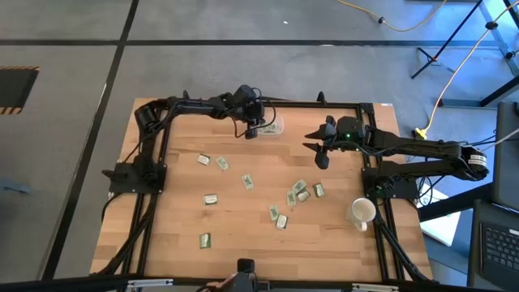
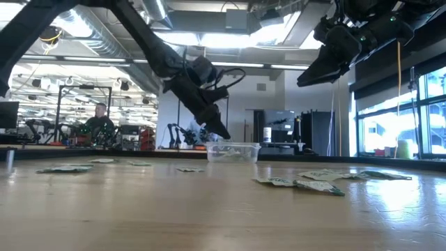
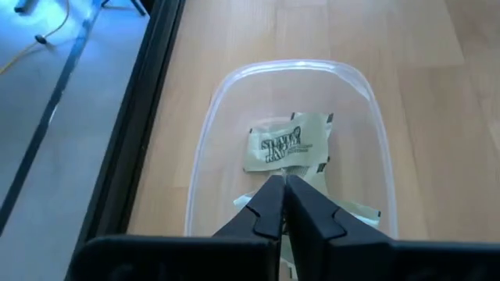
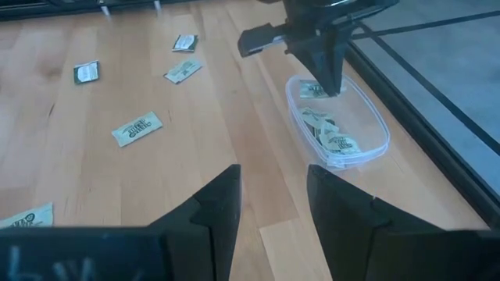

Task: Pick and place items into bin
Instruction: Put the white stevia packet into the transparent bin

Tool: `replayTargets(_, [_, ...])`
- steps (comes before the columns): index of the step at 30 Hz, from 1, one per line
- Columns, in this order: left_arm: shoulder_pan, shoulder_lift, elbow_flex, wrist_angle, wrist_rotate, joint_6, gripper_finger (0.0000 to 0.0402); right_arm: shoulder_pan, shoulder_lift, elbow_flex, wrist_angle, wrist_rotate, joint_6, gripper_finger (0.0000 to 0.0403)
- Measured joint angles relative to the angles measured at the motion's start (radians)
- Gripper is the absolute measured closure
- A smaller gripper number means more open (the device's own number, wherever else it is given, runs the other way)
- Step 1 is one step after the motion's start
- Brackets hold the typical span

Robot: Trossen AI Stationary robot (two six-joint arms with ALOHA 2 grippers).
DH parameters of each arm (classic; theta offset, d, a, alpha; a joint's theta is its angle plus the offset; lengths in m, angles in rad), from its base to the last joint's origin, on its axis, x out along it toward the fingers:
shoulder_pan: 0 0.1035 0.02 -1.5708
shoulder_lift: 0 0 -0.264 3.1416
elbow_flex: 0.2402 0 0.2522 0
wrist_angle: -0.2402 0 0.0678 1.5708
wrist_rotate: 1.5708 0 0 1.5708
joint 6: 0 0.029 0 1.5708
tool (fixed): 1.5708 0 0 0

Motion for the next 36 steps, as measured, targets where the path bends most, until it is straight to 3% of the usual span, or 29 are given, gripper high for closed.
replayTargets(6, [0.002,0.02,0.0,-0.009,-0.004,-0.001,0.0366,0.0,0.0,0.0,-0.001,0.0,0.0,0.0251])
replayTargets(12, [0.003,0.005,0.0,-0.009,-0.071,0.001,0.0342,0.0,0.0,0.0,-0.002,0.0,0.004,0.0251])
replayTargets(16, [0.004,-0.047,0.0,-0.049,-0.094,0.013,0.0327,0.0,0.0,0.0,-0.012,0.0,0.006,0.0251])
replayTargets(20, [-0.012,-0.144,0.001,-0.11,-0.044,0.054,0.0319,0.0,0.0,0.0,-0.026,0.0,0.006,0.0251])
replayTargets(25, [-0.098,-0.239,0.001,-0.289,0.027,0.151,0.0318,0.0,0.0,0.0,-0.028,0.0,0.005,0.0251])
replayTargets(36, [-0.369,-0.248,-0.036,-0.555,-0.027,0.212,0.0318,0.0,0.0,0.0,-0.028,0.0,0.003,0.0251])
